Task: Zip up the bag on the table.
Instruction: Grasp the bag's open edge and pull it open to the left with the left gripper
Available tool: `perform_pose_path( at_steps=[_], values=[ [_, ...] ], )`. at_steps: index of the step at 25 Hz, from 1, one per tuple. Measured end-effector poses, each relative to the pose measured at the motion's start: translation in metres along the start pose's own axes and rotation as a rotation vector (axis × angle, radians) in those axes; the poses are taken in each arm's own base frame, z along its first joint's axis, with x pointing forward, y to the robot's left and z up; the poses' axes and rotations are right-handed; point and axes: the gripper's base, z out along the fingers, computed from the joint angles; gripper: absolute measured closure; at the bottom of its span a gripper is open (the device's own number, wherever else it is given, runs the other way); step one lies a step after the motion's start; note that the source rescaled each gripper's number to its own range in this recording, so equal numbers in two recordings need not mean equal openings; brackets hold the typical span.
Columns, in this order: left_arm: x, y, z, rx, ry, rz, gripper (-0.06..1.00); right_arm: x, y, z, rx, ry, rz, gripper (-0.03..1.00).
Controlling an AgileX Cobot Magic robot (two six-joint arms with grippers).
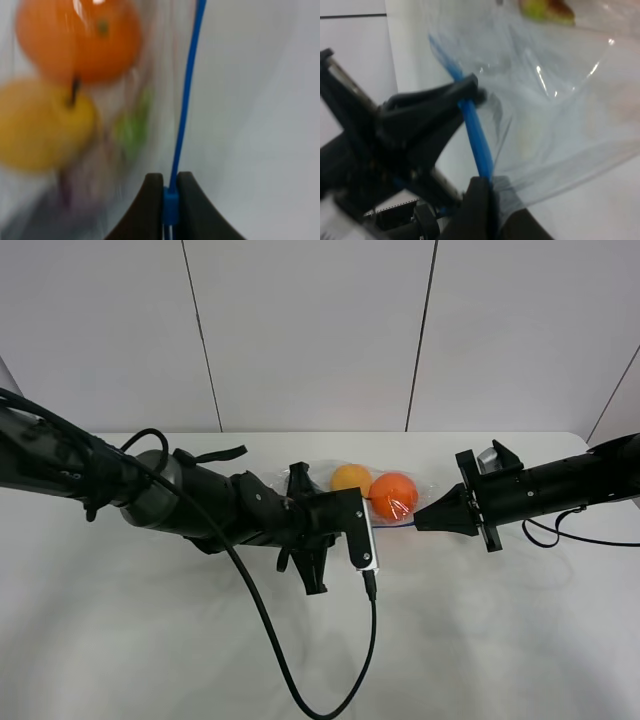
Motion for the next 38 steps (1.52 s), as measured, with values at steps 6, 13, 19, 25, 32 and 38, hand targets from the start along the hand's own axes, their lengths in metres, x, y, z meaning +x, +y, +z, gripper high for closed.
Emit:
perform_pose_path(
  at_steps=[6, 13, 19, 25, 32, 38],
  values=[
    [0.018, 0.012, -0.006, -0.054, 0.045, 0.000, 0.94, 0.000, 0.000, 0.000, 0.001, -0.001, 0.000, 0.97],
    [0.035, 0.038, -0.013, -0.128, 0.078, 0.003, 0.94, 0.000, 0.000, 0.000, -0.004, 0.004, -0.001, 0.97],
    [0.066, 0.058, -0.012, -0.162, 0.139, -0.047, 0.94, 0.000, 0.001, 0.000, -0.006, 0.001, 0.004, 0.97],
    [0.087, 0.072, -0.014, -0.192, 0.176, -0.037, 0.94, -0.001, 0.001, 0.000, -0.006, 0.001, 0.004, 0.97],
    [0.094, 0.077, -0.014, -0.209, 0.189, -0.021, 0.94, -0.001, 0.001, 0.000, -0.004, 0.003, 0.003, 0.97],
    [0.103, 0.080, -0.015, -0.187, 0.195, -0.033, 0.94, -0.002, 0.002, 0.000, -0.013, -0.008, 0.008, 0.97]
  ],
)
